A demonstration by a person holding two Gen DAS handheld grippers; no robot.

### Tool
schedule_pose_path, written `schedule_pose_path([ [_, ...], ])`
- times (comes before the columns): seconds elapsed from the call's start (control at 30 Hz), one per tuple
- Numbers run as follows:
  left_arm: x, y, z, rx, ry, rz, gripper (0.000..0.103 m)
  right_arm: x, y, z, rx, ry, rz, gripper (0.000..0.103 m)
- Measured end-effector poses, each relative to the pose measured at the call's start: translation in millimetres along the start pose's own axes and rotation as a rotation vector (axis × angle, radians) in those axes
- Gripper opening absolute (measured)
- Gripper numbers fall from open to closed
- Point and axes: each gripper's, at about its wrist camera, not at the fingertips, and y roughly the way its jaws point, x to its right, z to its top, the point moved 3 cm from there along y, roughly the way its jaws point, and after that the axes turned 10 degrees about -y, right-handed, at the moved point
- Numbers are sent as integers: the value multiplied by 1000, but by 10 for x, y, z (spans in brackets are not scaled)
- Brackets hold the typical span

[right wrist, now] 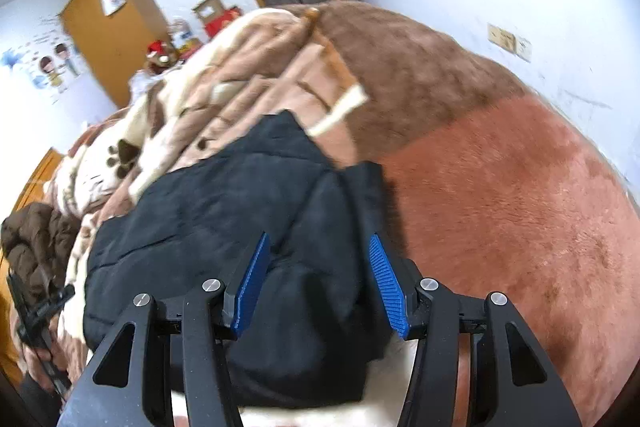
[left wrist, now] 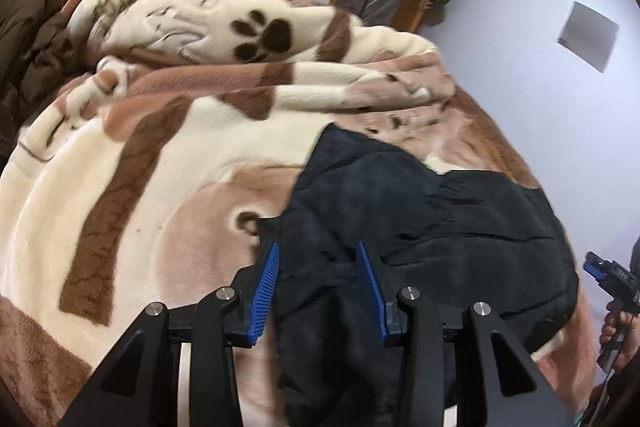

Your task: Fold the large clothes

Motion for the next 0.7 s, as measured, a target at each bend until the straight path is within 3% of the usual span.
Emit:
schedule_pose_path([
  [0.13,142,297,-246,-84,76,33,42,-227,244,-123,-75,-85,-17,53],
  [0.2,88,522,-374,-130,72,67,44,-211,476,-198,-137,-87,-41,53],
  [0.3,40,557,-437,-128,37,67,44,-190,581,-220,-156,-93,-59,53],
  [0.5,146,224,-442,-107,66,94,43,-306,238,-250,-127,-111,-71,53],
  [0.7,417,-488,-677,-43,100,69,45,-696,-454,-524,-63,-136,-62,53],
])
